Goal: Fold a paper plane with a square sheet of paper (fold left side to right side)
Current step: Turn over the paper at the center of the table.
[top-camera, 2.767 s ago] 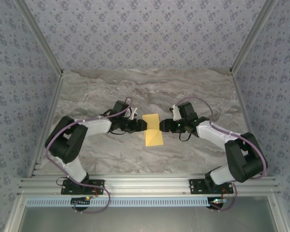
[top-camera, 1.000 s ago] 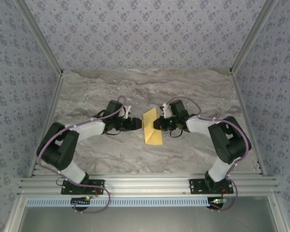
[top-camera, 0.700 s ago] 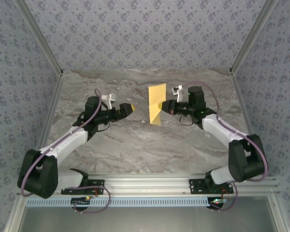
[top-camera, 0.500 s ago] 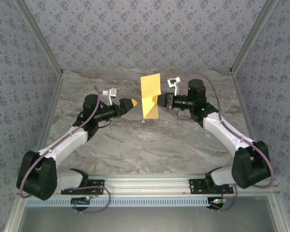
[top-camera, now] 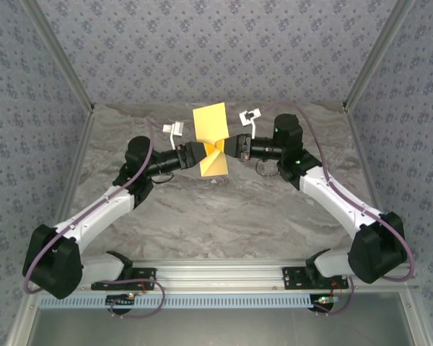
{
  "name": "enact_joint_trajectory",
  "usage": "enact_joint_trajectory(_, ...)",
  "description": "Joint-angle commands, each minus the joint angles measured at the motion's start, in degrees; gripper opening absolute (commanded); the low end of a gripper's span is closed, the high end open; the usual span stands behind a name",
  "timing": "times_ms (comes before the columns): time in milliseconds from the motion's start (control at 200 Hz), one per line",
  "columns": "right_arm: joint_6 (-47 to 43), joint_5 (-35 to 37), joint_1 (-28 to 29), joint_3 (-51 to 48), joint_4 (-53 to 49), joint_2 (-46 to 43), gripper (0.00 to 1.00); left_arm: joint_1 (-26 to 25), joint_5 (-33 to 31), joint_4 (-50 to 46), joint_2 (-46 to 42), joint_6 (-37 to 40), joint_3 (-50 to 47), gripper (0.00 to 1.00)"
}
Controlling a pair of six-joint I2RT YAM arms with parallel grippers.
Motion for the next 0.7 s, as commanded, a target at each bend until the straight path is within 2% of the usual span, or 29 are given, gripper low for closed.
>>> enact_joint_trajectory(0, 2.34, -0.66, -0.08, 0.52, 2.64, -1.65, 0.01, -0.42, 0.81, 3.65, -1.14, -0.15, 1.54, 0.57)
enact_joint_trajectory(270, 2.78, 0.22, -0.50, -0.37, 2.31, -2.24, 0.05, -0.45, 0.47, 2.25, -1.33, 0.80, 1.38, 0.24)
enact_joint_trajectory(350, 2.43, 0.63, -0.70, -0.54, 1.51, -2.53, 0.11, -0.55, 0.07, 1.36, -1.43, 1.38, 1.45, 0.15)
enact_joint_trajectory(470, -0.28, 1.91, -1.45, -0.62, -2.64, -3.55, 0.24, -0.61, -0.79, -2.12, -1.83, 3.63, 1.85, 0.11)
enact_joint_trajectory(575, -6.04, 5.61, -2.52, -0.42, -11.09, -5.89, 0.37, -0.91, -2.98, -9.58, -3.06, 8.59, 2.75, 0.10)
enact_joint_trajectory(695, -16.87, 18.14, -3.14, 1.59, -28.48, -9.08, 0.53, -2.74, -10.98, -29.16, -4.77, 19.87, 6.38, 0.09)
